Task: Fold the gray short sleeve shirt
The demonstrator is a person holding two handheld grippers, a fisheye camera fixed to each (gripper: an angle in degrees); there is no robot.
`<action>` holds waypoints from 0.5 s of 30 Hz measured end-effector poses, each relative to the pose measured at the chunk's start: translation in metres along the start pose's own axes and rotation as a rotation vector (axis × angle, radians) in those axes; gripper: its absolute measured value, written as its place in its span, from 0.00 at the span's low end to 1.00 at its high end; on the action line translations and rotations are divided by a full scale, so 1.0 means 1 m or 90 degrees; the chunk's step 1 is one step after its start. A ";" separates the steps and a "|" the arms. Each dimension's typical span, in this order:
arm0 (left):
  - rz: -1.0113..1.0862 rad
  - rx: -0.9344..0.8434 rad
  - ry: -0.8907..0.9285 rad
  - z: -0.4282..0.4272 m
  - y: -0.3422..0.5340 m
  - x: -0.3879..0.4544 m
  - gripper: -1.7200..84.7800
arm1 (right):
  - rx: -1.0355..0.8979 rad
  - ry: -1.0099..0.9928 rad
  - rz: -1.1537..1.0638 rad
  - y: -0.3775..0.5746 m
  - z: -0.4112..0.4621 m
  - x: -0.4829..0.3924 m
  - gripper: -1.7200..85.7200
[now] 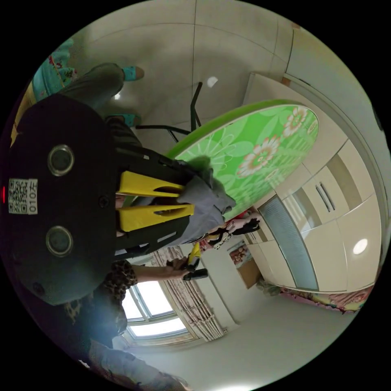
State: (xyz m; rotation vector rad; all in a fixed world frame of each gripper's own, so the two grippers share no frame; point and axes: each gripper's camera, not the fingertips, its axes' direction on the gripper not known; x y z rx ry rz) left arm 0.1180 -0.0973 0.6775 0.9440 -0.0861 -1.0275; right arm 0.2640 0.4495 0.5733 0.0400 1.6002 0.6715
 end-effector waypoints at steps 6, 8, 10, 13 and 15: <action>-0.003 -0.007 -0.042 -0.004 0.030 0.024 0.09 | 0.049 -0.137 -0.055 0.076 0.010 -0.001 0.06; 0.018 -0.055 -0.049 -0.002 0.041 0.039 0.09 | 0.037 -0.082 -0.036 0.071 0.017 0.004 0.05; 0.055 -0.070 -0.051 -0.011 0.048 0.052 0.08 | -0.035 0.003 0.007 0.058 0.029 0.027 0.05; 0.076 -0.006 -0.025 -0.057 0.058 0.064 0.05 | -0.012 -0.084 0.026 0.064 0.016 0.044 0.05; 0.071 0.044 -0.064 -0.086 0.064 0.071 0.04 | -0.002 -0.084 0.020 0.072 0.006 0.045 0.05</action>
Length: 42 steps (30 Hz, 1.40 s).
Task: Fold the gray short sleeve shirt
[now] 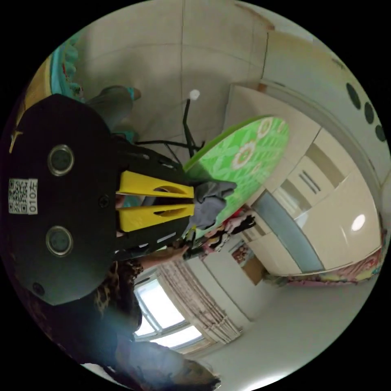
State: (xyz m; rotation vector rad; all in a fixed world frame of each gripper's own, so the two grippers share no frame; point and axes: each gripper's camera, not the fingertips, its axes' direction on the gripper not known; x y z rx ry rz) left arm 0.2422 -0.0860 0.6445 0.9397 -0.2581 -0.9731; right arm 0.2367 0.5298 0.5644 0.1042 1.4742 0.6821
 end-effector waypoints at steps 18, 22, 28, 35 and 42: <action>0.188 -0.187 -0.079 0.223 -0.124 0.154 0.02 | 0.380 -0.419 -0.043 0.148 -0.115 0.034 0.05; 0.185 -0.234 -0.290 0.301 -0.138 0.135 0.02 | 0.363 -0.425 -0.050 0.156 -0.122 0.029 0.05; -0.048 -0.181 -0.123 0.275 -0.144 0.063 0.02 | 0.287 -0.348 -0.089 0.151 -0.121 -0.001 0.05; -0.175 -0.057 -0.118 0.226 -0.090 0.056 0.02 | -0.009 -0.122 -0.198 0.147 -0.064 -0.112 0.05; -0.225 -0.012 -0.005 0.194 -0.055 0.053 0.02 | -0.106 -0.015 -0.115 0.148 -0.042 -0.116 0.05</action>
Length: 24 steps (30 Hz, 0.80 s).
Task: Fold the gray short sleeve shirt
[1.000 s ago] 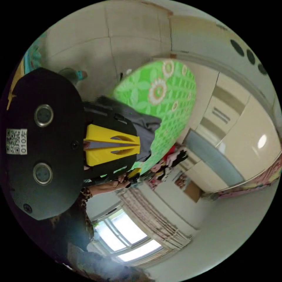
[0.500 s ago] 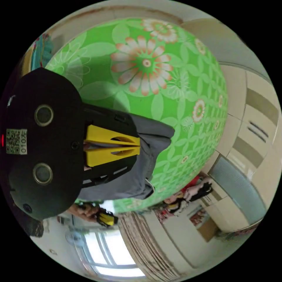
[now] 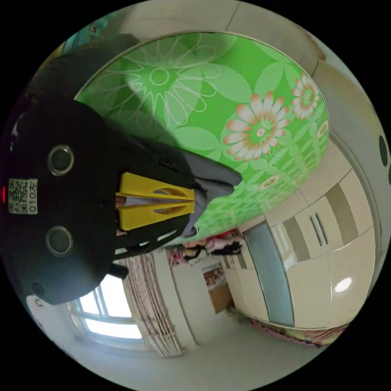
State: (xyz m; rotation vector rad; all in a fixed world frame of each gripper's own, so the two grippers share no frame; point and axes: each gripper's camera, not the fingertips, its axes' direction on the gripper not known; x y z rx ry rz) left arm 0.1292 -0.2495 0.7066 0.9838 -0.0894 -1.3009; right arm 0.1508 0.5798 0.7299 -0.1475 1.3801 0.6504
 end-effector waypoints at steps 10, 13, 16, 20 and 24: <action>0.250 0.014 0.008 -0.165 0.057 0.009 0.07 | 0.235 -0.208 -0.032 0.066 -0.049 -0.002 0.07; 0.221 0.006 -0.030 -0.197 0.079 -0.027 0.12 | 0.283 -0.292 -0.021 0.102 -0.050 0.000 0.13; 0.171 -0.071 -0.011 -0.191 0.095 -0.065 0.16 | 0.238 -0.224 0.097 0.128 -0.035 -0.002 0.24; 0.108 -0.168 0.070 -0.164 0.109 -0.108 0.19 | 0.236 -0.257 0.154 0.156 -0.020 -0.002 0.25; 0.104 -0.232 0.185 -0.140 0.109 -0.112 0.20 | 0.249 -0.288 0.187 0.163 -0.009 0.003 0.26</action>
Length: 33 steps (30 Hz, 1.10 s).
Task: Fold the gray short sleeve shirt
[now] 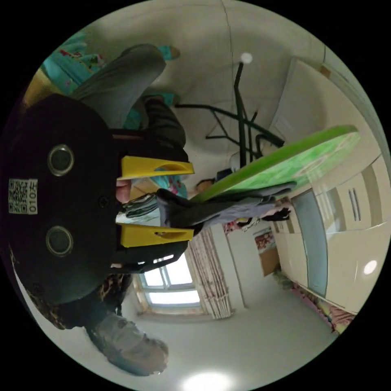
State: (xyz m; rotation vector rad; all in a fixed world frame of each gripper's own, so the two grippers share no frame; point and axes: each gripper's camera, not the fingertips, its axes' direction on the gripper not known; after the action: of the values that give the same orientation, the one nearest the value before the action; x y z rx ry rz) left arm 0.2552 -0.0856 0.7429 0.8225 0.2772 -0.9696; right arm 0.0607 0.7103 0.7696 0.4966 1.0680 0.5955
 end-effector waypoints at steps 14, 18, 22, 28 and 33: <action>0.024 0.005 0.144 -0.014 0.036 -0.008 0.13 | -0.025 -0.033 0.022 -0.042 0.033 0.002 0.22; 0.017 0.005 0.185 -0.018 0.038 -0.011 0.13 | -0.010 0.017 0.049 -0.041 0.033 0.006 0.15; 0.026 0.011 0.122 -0.012 0.037 0.001 0.10 | 0.006 -0.017 -0.014 -0.033 0.023 -0.013 0.12; 0.004 0.020 0.179 -0.010 0.040 -0.007 0.10 | 0.016 0.032 0.052 -0.023 0.017 0.010 0.11; -0.015 0.067 0.198 -0.039 0.053 -0.001 0.16 | 0.008 0.031 0.038 -0.018 0.011 0.007 0.11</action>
State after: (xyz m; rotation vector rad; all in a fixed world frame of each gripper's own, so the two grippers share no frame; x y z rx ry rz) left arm 0.3036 -0.0403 0.7437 1.0698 0.5068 -0.8819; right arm 0.0767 0.7013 0.7580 0.5288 1.1060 0.6568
